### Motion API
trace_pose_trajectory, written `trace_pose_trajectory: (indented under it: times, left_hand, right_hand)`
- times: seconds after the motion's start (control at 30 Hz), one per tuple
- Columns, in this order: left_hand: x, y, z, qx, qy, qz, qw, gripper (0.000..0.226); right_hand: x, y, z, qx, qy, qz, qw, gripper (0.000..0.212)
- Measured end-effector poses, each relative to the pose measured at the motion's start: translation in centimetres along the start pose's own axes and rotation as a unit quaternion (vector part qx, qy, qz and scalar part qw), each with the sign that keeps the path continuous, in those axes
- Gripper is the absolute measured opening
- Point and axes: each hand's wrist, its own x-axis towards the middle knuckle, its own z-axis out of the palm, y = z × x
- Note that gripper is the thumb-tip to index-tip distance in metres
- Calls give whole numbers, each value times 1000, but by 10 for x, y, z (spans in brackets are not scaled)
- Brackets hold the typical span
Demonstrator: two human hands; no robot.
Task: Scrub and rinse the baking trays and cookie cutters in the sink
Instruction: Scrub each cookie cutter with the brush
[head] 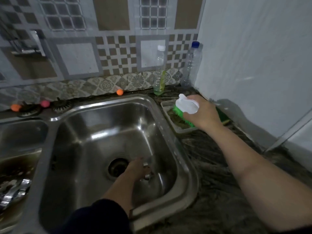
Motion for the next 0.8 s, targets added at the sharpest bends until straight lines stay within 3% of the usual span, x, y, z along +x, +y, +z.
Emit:
trace_pose_trajectory:
  times: [0.3, 0.53, 0.7, 0.8]
  left_hand:
    - [15, 8, 13, -19, -8, 2, 1000, 57]
    - [15, 0, 7, -32, 28, 0, 999, 59]
    - [9, 7, -5, -179, 71, 10, 981, 55]
    - [4, 19, -26, -377, 98, 51, 919, 44]
  right_hand:
    - [25, 21, 23, -37, -45, -51, 997, 65]
    - [32, 27, 31, -77, -74, -49, 993, 62]
    - [28, 15, 23, -48, -40, -60, 996, 63]
    - [20, -5, 20, -17, -18, -92, 995, 60]
